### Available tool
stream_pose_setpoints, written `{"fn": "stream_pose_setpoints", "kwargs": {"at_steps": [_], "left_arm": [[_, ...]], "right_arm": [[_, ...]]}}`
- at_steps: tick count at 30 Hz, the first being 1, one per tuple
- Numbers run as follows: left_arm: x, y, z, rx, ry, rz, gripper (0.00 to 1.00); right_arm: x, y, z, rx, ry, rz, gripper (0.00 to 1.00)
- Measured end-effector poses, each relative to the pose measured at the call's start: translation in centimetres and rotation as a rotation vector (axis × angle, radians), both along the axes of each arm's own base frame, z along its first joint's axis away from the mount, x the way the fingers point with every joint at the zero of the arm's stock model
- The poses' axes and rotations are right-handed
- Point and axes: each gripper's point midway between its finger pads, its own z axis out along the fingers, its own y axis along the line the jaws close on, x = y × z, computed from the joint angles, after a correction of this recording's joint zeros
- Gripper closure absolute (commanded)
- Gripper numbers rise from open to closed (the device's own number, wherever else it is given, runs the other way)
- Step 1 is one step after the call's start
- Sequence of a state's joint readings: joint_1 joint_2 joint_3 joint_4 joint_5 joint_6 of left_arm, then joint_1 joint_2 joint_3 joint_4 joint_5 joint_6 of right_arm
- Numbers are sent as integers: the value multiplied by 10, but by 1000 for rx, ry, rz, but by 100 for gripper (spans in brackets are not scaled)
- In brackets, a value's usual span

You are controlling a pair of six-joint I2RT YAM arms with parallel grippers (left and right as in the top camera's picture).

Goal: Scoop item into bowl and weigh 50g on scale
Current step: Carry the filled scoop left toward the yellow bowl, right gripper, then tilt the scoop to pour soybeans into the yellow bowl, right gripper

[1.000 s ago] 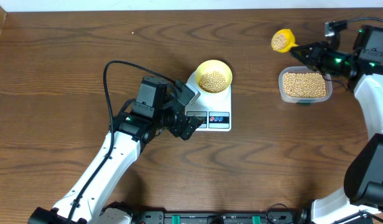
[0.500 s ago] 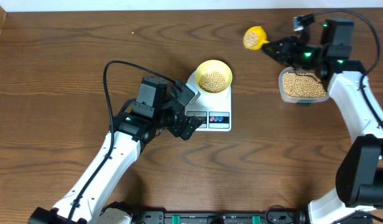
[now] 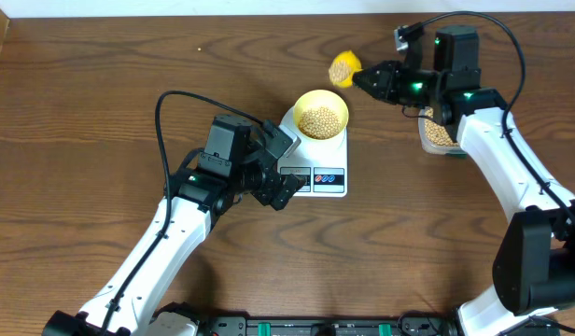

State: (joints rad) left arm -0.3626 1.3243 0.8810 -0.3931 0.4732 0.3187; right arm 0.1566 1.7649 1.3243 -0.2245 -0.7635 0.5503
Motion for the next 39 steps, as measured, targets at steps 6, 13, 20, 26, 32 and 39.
{"fn": "stream_pose_setpoints", "kwargs": {"at_steps": [6,13,20,26,32,39], "left_arm": [[0,0,0,0,0,0,8],[0,0,0,0,0,0,8],[0,0,0,0,0,0,8],[0,0,0,0,0,0,8],[0,0,0,0,0,0,8],[0,0,0,0,0,0,8]], "right_arm": [[-7,18,-2,-30,-30,47,77],[-14,24,-7,-51,-21,72,89],[-14,23,-9,-59,-16,71,88],[-13,21,-11,-71,-17,58,87],[-11,19,-12,-82,-19,45,84],[-10,18,-13,-90,-24,42,77]]}}
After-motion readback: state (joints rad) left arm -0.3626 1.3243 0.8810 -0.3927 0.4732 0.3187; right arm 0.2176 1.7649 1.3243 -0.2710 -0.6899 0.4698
